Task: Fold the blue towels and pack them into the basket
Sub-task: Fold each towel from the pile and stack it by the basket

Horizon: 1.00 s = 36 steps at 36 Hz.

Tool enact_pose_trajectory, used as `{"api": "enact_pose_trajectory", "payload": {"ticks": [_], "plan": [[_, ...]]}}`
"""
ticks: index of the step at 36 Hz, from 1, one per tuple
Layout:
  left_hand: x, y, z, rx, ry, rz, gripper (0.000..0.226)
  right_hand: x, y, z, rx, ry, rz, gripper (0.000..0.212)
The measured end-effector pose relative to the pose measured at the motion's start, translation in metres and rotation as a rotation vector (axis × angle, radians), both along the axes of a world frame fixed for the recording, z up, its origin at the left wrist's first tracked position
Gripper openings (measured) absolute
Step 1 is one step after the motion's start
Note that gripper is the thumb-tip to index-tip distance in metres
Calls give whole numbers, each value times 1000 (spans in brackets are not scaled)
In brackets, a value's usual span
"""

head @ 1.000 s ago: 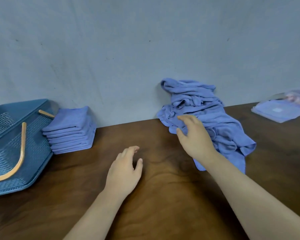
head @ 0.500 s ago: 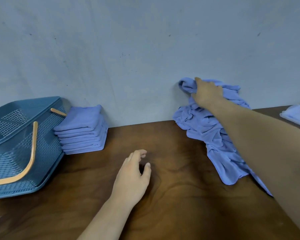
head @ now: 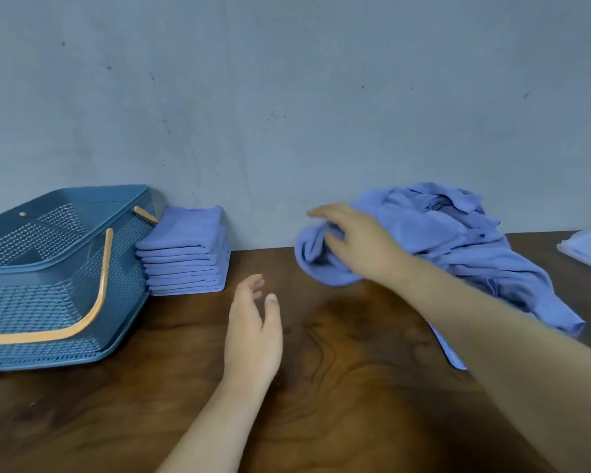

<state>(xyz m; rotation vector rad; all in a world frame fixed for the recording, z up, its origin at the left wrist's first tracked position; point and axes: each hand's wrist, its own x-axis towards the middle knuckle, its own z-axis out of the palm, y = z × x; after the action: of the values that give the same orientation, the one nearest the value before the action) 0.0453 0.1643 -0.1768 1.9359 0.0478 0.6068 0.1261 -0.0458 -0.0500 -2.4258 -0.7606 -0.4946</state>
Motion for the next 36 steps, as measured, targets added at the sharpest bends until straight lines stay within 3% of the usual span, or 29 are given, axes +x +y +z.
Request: {"api": "enact_pose_trajectory", "payload": {"ticks": [5, 10, 17, 22, 29, 31, 34, 36], "plan": [[-2, 1, -1, -4, 61, -43, 35, -48, -12, -64, 50, 150, -11, 58], [-3, -5, -7, 113, 93, -126, 38, -71, -36, -110, 135, 121, -217, 43], [-5, -10, -7, 286, 170, -215, 49, -64, -42, -132, -137, 207, -301, 59], [-5, -18, -4, 506, 269, -262, 64, -55, -43, -132, -275, 296, -335, 59], [0, -14, -9, 408, 252, -259, 61, -60, -50, -127, -144, 334, -232, 48], [-1, -14, -8, 373, 267, -255, 62, -62, -51, -126, -90, 334, -193, 40], [-5, -13, -4, 356, 251, -225, 44, -64, -49, -124, 14, 331, -122, 18], [-10, -13, 0, 327, 203, -231, 58, -66, -47, -123, 72, 311, -81, 20]]}}
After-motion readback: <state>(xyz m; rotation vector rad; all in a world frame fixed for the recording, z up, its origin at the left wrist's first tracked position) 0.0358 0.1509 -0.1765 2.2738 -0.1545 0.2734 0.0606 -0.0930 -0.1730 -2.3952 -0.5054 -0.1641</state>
